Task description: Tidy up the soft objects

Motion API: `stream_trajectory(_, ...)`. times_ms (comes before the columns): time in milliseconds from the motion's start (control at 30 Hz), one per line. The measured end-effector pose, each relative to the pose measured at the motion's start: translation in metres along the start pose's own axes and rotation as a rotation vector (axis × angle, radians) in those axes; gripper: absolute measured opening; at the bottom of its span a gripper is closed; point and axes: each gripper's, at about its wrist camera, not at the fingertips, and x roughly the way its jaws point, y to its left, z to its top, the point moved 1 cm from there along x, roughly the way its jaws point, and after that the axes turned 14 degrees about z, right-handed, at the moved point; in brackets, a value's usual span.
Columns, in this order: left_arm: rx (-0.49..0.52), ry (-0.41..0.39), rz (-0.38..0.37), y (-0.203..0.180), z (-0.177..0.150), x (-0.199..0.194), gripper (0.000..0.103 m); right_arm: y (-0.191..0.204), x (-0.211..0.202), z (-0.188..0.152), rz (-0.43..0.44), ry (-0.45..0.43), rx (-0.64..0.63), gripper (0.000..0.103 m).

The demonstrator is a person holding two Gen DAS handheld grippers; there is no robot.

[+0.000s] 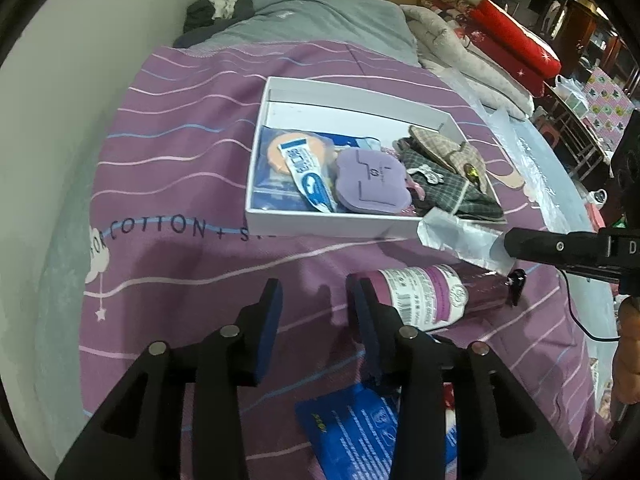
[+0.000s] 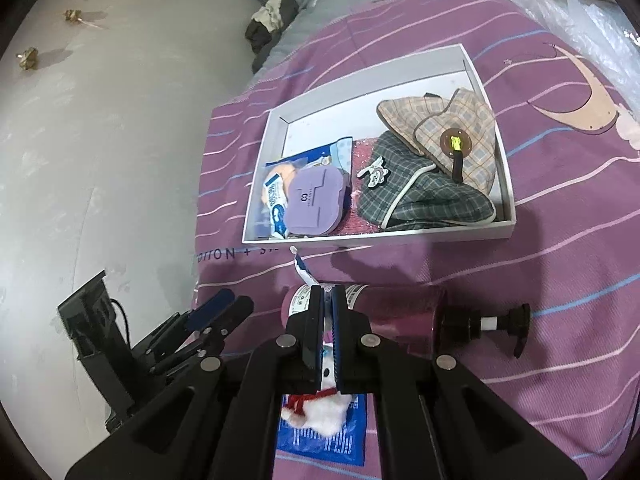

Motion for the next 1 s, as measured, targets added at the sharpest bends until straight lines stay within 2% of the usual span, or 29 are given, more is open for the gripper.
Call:
stream_trajectory(200,0.018,0.004,-0.007,-0.007,-0.005,-0.011,0.042,0.006,-0.02,-0.006,-0.004,-0.016,-0.018,0.002)
stream_trajectory(400,0.039,0.04,-0.07,-0.021,-0.017,-0.022,0.048,0.006,-0.031,-0.02,-0.007,-0.002,-0.017,0.002)
stream_trajectory(567,0.08,0.101,-0.138,-0.045,-0.033,-0.023,0.058,0.003,-0.045,-0.034,-0.002,-0.029,-0.007,0.002)
stream_trajectory(733,0.144,0.171,-0.1,-0.072,-0.048,-0.008,0.058,0.002,-0.06,-0.04,0.013,-0.061,-0.009,0.002)
stream_trajectory(800,0.153,0.214,-0.092,-0.078,-0.053,0.002,0.047,0.001,-0.064,-0.041,0.022,-0.069,-0.006,0.002)
stream_trajectory(867,0.158,0.223,-0.074,-0.083,-0.057,0.006,0.041,0.001,-0.066,-0.042,0.024,-0.073,-0.006,0.002)
stream_trajectory(1000,0.199,0.178,-0.064,-0.091,-0.058,-0.006,0.038,-0.003,-0.067,-0.043,0.034,-0.077,0.003,0.002)
